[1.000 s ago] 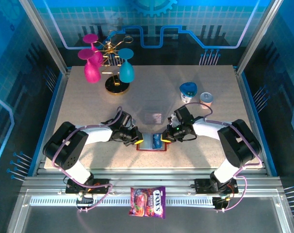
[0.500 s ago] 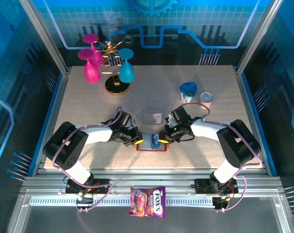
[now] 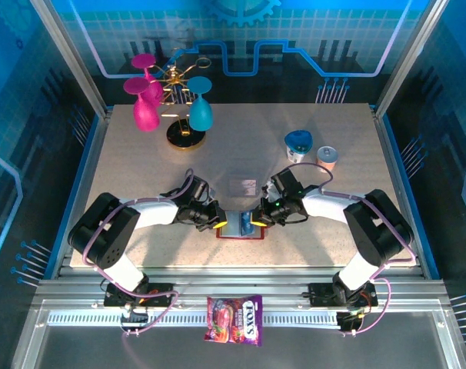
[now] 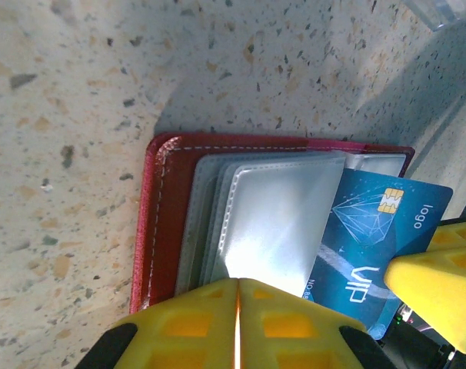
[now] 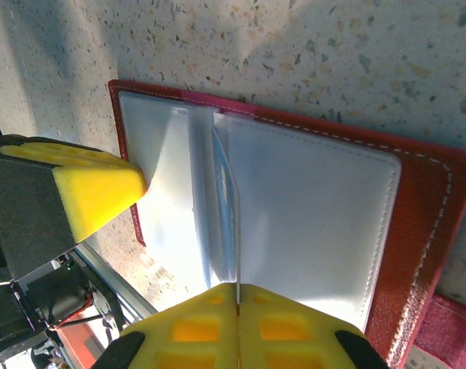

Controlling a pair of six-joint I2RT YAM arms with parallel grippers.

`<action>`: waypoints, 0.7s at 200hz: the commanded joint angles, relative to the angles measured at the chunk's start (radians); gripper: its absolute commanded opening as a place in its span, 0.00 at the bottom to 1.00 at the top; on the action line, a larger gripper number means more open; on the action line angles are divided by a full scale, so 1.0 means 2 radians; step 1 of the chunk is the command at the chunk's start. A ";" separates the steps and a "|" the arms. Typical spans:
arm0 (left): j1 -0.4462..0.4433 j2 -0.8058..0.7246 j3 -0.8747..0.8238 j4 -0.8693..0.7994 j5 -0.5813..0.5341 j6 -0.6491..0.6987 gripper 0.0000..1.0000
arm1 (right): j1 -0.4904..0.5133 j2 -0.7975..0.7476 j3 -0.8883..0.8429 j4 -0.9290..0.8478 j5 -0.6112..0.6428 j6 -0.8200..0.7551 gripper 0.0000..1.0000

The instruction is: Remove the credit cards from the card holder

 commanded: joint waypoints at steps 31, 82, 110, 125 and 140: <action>-0.002 -0.012 -0.015 -0.022 0.000 -0.002 0.10 | 0.006 -0.006 0.015 -0.029 0.012 -0.010 0.06; -0.002 -0.022 -0.022 -0.017 -0.004 -0.011 0.11 | 0.006 -0.004 0.028 -0.041 0.009 -0.020 0.06; -0.002 -0.024 -0.019 -0.017 -0.006 -0.011 0.11 | 0.006 -0.006 0.032 -0.045 0.008 -0.023 0.05; -0.001 -0.022 -0.012 -0.019 -0.007 -0.010 0.12 | 0.006 -0.009 0.035 -0.047 0.008 -0.025 0.05; -0.002 -0.021 -0.004 -0.023 -0.007 -0.008 0.13 | 0.005 -0.012 0.040 -0.054 0.010 -0.031 0.04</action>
